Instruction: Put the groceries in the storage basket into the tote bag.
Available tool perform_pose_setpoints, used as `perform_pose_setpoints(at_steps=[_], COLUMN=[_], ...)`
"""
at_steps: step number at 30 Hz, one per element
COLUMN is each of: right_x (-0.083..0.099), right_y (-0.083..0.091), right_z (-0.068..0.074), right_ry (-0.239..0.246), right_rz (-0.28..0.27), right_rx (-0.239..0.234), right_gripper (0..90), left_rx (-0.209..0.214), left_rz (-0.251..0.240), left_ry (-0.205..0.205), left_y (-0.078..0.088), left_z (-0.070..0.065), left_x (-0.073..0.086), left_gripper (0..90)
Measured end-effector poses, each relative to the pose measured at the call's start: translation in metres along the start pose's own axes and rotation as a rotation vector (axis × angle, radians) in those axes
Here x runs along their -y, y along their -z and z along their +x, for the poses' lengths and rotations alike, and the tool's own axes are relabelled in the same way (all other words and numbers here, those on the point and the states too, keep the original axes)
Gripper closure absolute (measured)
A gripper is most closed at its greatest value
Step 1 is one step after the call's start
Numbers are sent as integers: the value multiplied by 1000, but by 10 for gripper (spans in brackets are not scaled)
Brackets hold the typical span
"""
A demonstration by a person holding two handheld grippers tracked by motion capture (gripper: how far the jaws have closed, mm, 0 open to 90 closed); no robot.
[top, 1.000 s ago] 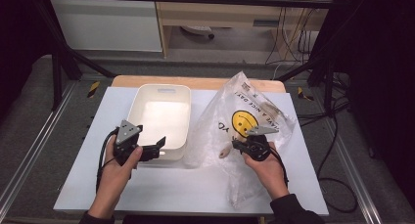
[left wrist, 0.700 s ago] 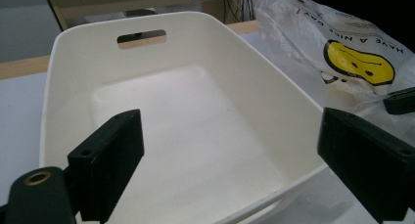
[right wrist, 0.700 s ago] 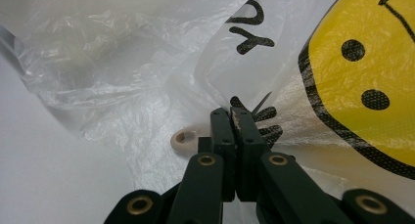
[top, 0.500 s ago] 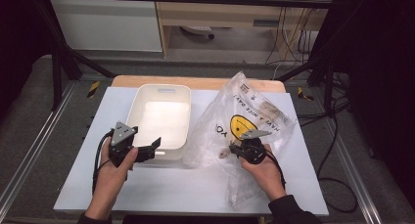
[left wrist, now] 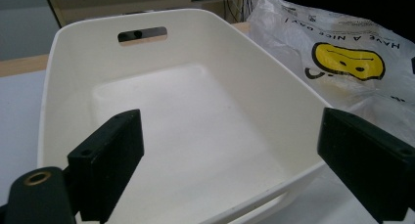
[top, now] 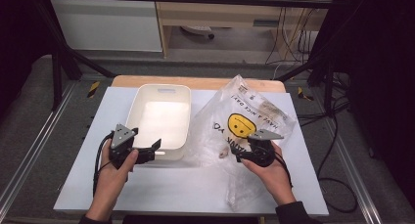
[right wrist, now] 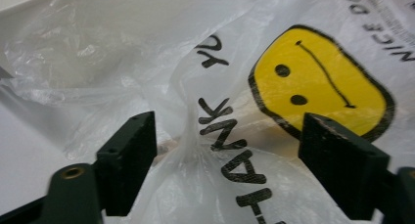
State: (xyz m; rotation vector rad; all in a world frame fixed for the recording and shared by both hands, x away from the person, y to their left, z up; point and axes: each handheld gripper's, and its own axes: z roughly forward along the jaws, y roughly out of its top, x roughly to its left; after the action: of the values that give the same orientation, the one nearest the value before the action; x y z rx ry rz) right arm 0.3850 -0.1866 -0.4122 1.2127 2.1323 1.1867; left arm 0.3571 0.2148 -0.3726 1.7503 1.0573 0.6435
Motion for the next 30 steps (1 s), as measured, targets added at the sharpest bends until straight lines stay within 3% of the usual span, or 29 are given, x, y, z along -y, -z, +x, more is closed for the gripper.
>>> perform_pose_setpoints(at_steps=[4, 11, 14, 20, 25, 26, 30], right_x=[1, 13, 22, 51, 62, 66, 70], right_y=[17, 32, 39, 50, 52, 51, 45], right_z=[-2, -14, -22, -37, -37, -35, -34], right_ry=[-10, -53, -81, -168, -186, -191, -175], right_rz=[-54, -47, -17, 69, 122, 163, 215], right_rx=[43, 84, 131, 164, 167, 170, 170], right_gripper=[97, 70, 73, 74, 71, 70, 75], left_rx=[5, -22, -28, -47, -88, -96, -133], left_rz=[-20, -30, -24, -37, -64, -72, -85], left_ry=[-3, 19, 20, 40, 58, 61, 76], left_y=[4, 9, 11, 14, 24, 27, 34], left_z=[0, 8, 11, 20, 28, 30, 41], left_x=[1, 6, 9, 14, 17, 18, 26], left_gripper=[99, 101, 101, 100, 99, 99, 100])
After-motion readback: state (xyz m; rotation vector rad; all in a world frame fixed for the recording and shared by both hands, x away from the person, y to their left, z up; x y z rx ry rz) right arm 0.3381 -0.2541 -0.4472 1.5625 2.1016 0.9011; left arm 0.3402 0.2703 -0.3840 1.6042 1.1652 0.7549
